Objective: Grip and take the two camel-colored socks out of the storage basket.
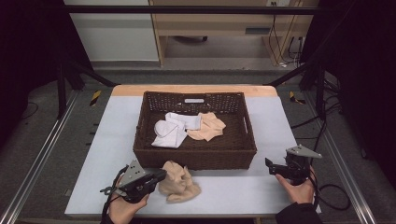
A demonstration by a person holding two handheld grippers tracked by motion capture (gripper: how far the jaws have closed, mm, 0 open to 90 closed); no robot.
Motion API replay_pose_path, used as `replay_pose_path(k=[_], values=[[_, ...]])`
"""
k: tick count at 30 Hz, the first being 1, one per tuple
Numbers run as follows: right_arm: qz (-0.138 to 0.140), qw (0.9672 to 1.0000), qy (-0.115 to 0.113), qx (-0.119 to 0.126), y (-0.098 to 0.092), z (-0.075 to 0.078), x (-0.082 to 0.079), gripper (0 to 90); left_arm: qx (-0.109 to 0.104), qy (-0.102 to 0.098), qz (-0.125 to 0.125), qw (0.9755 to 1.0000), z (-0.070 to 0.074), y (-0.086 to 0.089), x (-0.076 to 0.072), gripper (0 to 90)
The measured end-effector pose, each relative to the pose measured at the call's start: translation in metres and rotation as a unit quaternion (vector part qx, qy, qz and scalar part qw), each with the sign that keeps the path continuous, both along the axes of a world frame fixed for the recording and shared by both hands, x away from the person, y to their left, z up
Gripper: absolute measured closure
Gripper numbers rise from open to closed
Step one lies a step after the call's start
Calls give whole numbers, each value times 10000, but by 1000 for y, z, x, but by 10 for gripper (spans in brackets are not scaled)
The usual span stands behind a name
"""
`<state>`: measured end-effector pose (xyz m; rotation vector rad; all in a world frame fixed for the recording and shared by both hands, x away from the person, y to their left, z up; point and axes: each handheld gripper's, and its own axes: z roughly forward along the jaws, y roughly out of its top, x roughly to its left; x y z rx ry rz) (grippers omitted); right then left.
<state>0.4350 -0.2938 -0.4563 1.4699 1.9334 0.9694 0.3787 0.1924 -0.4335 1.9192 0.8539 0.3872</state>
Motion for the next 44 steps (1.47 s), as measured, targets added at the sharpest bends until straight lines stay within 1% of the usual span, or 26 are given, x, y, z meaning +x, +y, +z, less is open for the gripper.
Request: replay_pose_path(k=[1, 2, 4, 5, 6, 7, 12, 15, 17, 19, 20, 21, 22, 23, 24, 25, 26, 28, 29, 32, 33, 34, 38, 39, 40, 44], values=[[37, 10000, 5, -14, 1, 0, 0, 111, 139, 81, 24, 9999, -8, 1, 2, 869], [37, 10000, 5, -14, 1, 0, 0, 111, 139, 81, 24, 9999, -8, 1, 2, 869], [39, 10000, -16, -43, 1, 0, 0, 112, 289, 150, 34, 9995, -14, 1, 3, 869], [40, 10000, -17, -49, 0, 0, -1, 112, 436, 150, 65, 9989, -20, 1, 5, 868], [40, 10000, -17, -49, 0, 0, -1, 112, 436, 150, 65, 9989, -20, 1, 5, 868], [31, 10000, 10, -49, 1, -1, 0, 111, 548, 159, 74, 9983, -24, 0, 7, 867], [38, 9999, 82, -79, 2, -3, 1, 111, 673, 197, 90, 9975, -32, -2, 9, 865], [91, 9998, 141, -102, 4, -5, 1, 112, 633, 242, 129, 9976, -34, -2, 11, 851], [150, 9996, 182, -139, 6, -6, 2, 111, 570, 239, 163, 9980, -34, 0, 11, 772], [124, 9997, 174, -128, 6, -6, 2, 105, 521, 206, 221, 9982, -33, 3, 11, 715], [124, 9997, 174, -128, 6, -6, 2, 105, 472, 195, 275, 9983, -32, 5, 11, 715], [102, 9997, 149, -140, 4, -5, 2, 100, 406, 193, 318, 9985, -31, 7, 11, 688], [69, 9998, 142, -121, 3, -5, 1, 99, 371, 181, 328, 9986, -30, 11, 12, 656], [28, 9999, 135, -79, 1, -4, 1, 95, 311, 184, 348, 9987, -29, 13, 12, 597], [28, 9999, 135, -79, 1, -4, 1, 95, 275, 153, 378, 9988, -28, 15, 11, 597], [-14, 9999, 138, -71, 1, -5, 1, 95, 328, 63, 496, 9982, -28, 22, 10, 531], [-18, 9999, 140, -82, 0, -5, 1, 94, 328, 63, 496, 9982, -28, 22, 10, 504], [-19, 9999, 141, -84, 0, -5, 1, 94, 293, 67, 604, 9977, -30, 31, 10, 477], [-20, 9999, 147, -85, 0, -5, 1, 94, 316, 84, 705, 9970, -32, 37, 11, 436], [-29, 9998, 152, -86, 0, -4, 1, 93, 383, 134, 946, 9947, -33, 50, 11, 400], [-45, 9998, 161, -73, -1, -4, 1, 93, 367, 83, 1089, 9933, -32, 58, 10, 373], [-45, 9998, 161, -73, -1, -4, 1, 93, 367, 83, 1089, 9933, -32, 58, 10, 361], [-59, 9998, 162, -60, -2, -4, 1, 92, 394, -22, 1283, 9910, -31, 68, 11, 330], [-79, 9998, 170, -47, -3, -5, 1, 91, 436, -36, 1378, 9895, -32, 74, 13, 323], [-79, 9998, 170, -47, -3, -5, 1, 91, 436, -36, 1378, 9895, -32, 74, 13, 318], [-96, 9998, 191, -22, -3, -5, 1, 91, 544, -40, 1632, 9851, -35, 90, 20, 313]])
